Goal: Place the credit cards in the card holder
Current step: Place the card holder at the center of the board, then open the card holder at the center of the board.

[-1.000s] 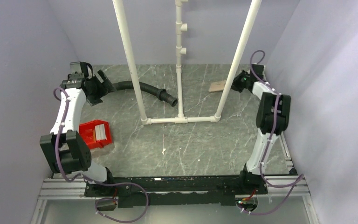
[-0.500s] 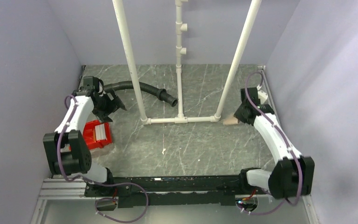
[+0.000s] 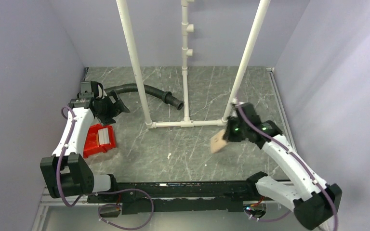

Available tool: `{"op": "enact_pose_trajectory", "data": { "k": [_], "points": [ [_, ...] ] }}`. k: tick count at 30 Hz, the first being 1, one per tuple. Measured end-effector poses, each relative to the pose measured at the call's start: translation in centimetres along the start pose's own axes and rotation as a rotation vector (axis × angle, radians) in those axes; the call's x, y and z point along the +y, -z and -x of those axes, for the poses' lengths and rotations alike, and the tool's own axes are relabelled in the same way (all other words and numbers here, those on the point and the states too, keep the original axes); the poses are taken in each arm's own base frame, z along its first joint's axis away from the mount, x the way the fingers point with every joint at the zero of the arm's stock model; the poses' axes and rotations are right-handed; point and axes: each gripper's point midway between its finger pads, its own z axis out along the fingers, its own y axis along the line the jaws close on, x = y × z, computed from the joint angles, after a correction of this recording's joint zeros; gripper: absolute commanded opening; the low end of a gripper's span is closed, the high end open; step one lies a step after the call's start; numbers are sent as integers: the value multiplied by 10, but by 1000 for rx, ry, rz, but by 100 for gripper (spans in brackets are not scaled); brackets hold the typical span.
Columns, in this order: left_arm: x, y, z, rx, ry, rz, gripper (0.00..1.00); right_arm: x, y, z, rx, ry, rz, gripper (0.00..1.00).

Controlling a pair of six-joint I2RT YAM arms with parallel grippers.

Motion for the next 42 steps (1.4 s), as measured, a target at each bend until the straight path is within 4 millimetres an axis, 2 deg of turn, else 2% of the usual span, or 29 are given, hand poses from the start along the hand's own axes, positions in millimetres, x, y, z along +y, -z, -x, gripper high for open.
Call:
{"op": "enact_pose_trajectory", "data": {
  "k": [4, 7, 12, 14, 17, 19, 22, 25, 26, 28, 29, 30, 31, 33, 36, 37, 39, 42],
  "points": [
    [0, 6, -3, -12, -16, -6, 89, 90, 1, -49, 112, 325, 315, 0],
    [-1, 9, -2, -22, -24, -13, 89, 125, -6, -65, 170, 412, 448, 0],
    [-7, 16, -4, -27, -55, -47, 87, 163, -52, -74, 339, 505, 576, 0],
    [-11, 22, -6, -35, -72, -75, 87, 168, -65, -77, 408, 524, 627, 4],
    [-17, 33, -18, -45, -90, -134, 95, 166, -83, -72, 460, 548, 610, 27],
    [-21, 37, -32, -37, -99, -184, 93, 161, -101, -60, 442, 570, 527, 43],
    [-31, 34, -63, 13, -138, -248, 90, 150, -123, -47, 397, 611, 365, 50],
    [-53, 27, -100, 93, -244, -301, 84, 136, -129, -47, 375, 623, 226, 49],
    [-62, 25, -114, 118, -286, -327, 80, 134, -129, -47, 370, 621, 203, 46],
    [-76, 20, -143, 167, -358, -379, 69, 132, -130, -53, 362, 590, 170, 33],
    [-80, 17, -158, 195, -380, -396, 59, 130, -129, -58, 363, 568, 159, 28],
    [-84, 12, -173, 228, -405, -410, 54, 127, -128, -64, 366, 547, 153, 27],
    [-88, 7, -187, 261, -423, -417, 44, 125, -126, -71, 372, 514, 152, 27],
    [-97, -6, -213, 329, -468, -423, 32, 123, -125, -81, 385, 448, 156, 34],
    [-111, -34, -247, 424, -509, -415, 27, 124, -126, -90, 391, 355, 167, 44],
    [-113, -42, -256, 450, -519, -406, 21, 126, -127, -93, 389, 324, 180, 45],
    [-115, -56, -266, 483, -524, -382, 10, 128, -126, -97, 393, 280, 196, 48],
    [-121, -75, -266, 503, -525, -331, 3, 131, -125, -100, 394, 222, 212, 55]
  ]
}}
